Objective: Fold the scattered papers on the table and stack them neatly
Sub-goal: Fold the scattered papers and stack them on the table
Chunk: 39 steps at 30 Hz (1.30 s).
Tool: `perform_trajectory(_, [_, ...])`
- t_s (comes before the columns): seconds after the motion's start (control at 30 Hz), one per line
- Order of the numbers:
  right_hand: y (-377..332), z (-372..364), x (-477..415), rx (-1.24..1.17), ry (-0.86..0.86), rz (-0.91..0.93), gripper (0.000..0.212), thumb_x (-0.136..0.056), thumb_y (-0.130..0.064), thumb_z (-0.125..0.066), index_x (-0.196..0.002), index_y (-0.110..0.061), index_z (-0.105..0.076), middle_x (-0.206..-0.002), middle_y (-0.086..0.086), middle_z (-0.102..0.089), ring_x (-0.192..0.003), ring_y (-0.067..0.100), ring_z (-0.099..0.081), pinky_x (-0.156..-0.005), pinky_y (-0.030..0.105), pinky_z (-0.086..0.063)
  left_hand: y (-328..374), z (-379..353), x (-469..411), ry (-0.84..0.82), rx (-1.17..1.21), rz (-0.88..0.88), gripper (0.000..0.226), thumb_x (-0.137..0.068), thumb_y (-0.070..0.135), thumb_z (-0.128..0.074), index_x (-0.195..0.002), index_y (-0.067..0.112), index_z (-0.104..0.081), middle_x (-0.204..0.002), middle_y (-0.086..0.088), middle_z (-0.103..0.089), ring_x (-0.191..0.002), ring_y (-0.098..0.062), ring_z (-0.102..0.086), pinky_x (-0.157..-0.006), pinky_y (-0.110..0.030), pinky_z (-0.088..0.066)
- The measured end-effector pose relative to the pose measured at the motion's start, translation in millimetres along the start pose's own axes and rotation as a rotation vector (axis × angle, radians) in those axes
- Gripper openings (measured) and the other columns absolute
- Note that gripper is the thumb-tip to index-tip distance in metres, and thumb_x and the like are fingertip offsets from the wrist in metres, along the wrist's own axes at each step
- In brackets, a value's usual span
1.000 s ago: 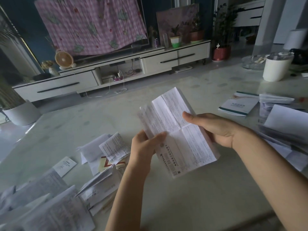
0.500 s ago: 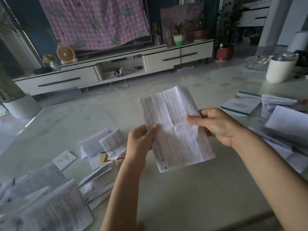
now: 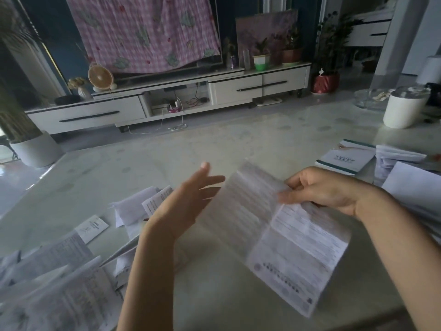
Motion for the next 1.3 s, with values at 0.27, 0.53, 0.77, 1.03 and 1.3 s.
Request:
perform_trajectory(0.27, [-9.1, -9.1, 9.0, 0.157, -0.063, 0.073, 0.008, -0.082, -0.023, -0.068, -0.080, -0.015, -0.071, -0.076, -0.001, -0.071, -0.068, 0.009, -0.066, -0.058, 0.018, -0.049, 38.8, -56.9, -15.4, 0.080, -0.707, -0.233, 0.007, -0.077, 0.017, -0.074, -0.074, 0.022, -0.070, -0.069, 0.010, -0.065, -0.058, 0.007, -0.060, -0.055, -0.008, -0.046])
perform_trajectory(0.53, [-12.9, -2.0, 6.1, 0.059, 0.172, 0.182, 0.019, -0.084, -0.031, -0.066, -0.082, -0.014, -0.074, -0.085, 0.004, -0.072, -0.077, 0.012, -0.063, -0.079, 0.029, -0.050, 38.2, -57.4, -18.8, 0.267, -0.701, -0.190, 0.030, -0.088, 0.029, -0.061, -0.083, 0.001, -0.068, -0.067, -0.004, -0.055, -0.058, -0.015, -0.051, -0.057, -0.023, -0.042])
perform_trajectory(0.77, [11.0, 12.8, 29.2, 0.085, -0.009, 0.091, 0.011, -0.087, -0.014, -0.062, -0.081, -0.007, -0.069, -0.073, 0.008, -0.071, -0.058, 0.013, -0.066, -0.057, 0.021, -0.054, 82.9, -23.3, -1.3, 0.403, -0.801, -0.203, 0.024, -0.089, 0.034, -0.059, -0.078, 0.014, -0.065, -0.070, -0.002, -0.061, -0.054, -0.010, -0.060, -0.059, -0.019, -0.052])
perform_trajectory(1.03, [-1.6, 27.9, 51.5, -0.030, 0.110, 0.142, 0.058, -0.067, -0.055, -0.055, -0.107, -0.013, -0.062, -0.104, 0.004, -0.069, -0.093, 0.017, -0.067, -0.083, 0.030, -0.055, 81.1, -66.5, -16.1, 0.195, -0.949, -0.211, 0.028, -0.086, 0.038, -0.062, -0.065, 0.018, -0.064, -0.057, 0.009, -0.056, -0.048, -0.002, -0.052, -0.051, -0.014, -0.043])
perform_trajectory(1.3, [-23.7, 21.6, 50.6, -0.006, 0.116, 0.285, 0.049, -0.065, -0.047, -0.069, -0.106, -0.020, -0.064, -0.099, -0.004, -0.070, -0.092, 0.009, -0.066, -0.079, 0.021, -0.052, 89.3, -94.4, -22.0, 0.118, -1.054, -0.228, 0.036, -0.086, 0.040, -0.061, -0.090, 0.005, -0.069, -0.090, -0.012, -0.069, -0.080, -0.025, -0.066, -0.078, -0.038, -0.055])
Point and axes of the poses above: each hand's wrist, its own x-axis away from the middle knuckle, its own z-axis out of the back of the hand, y = z × x, the point moved 6 cm from there along -x, towards the middle knuckle
